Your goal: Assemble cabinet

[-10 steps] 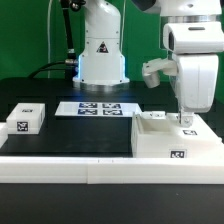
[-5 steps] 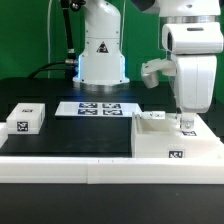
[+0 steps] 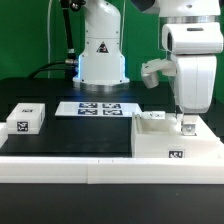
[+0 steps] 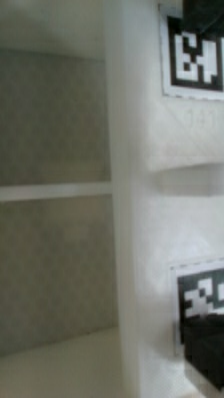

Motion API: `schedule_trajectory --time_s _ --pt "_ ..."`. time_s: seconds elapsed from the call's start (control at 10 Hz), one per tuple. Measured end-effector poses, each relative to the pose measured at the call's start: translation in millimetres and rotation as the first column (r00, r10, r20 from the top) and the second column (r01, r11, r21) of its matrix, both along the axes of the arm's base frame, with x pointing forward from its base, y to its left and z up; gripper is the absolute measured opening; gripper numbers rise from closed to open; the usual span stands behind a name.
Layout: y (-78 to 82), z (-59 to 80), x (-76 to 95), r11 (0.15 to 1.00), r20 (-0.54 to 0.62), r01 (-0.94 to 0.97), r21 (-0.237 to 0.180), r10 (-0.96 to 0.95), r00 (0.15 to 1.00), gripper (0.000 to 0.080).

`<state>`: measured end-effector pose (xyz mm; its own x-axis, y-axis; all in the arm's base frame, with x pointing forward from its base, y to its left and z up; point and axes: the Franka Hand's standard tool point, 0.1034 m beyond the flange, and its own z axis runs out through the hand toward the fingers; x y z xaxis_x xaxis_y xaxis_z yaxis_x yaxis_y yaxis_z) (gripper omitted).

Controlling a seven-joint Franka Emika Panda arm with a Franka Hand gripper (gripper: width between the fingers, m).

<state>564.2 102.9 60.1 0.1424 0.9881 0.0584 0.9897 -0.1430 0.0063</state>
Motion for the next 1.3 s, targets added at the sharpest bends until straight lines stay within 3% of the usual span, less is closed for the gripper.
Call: schedule_trajectory --time_s 0.4,1.1,1.3 --pt "-3.8 21.4 -48.2 1.000 -0.002 0.007 -0.029 -0.007 1.000 0.0797" --pt "-4.7 17.7 -51.0 1.000 -0.006 0.013 -0.028 -0.013 1.000 0.0797" --pt "-4.2 13.1 -84.4 1.000 -0.011 0.002 -0.031 -0.002 1.000 0.0797"
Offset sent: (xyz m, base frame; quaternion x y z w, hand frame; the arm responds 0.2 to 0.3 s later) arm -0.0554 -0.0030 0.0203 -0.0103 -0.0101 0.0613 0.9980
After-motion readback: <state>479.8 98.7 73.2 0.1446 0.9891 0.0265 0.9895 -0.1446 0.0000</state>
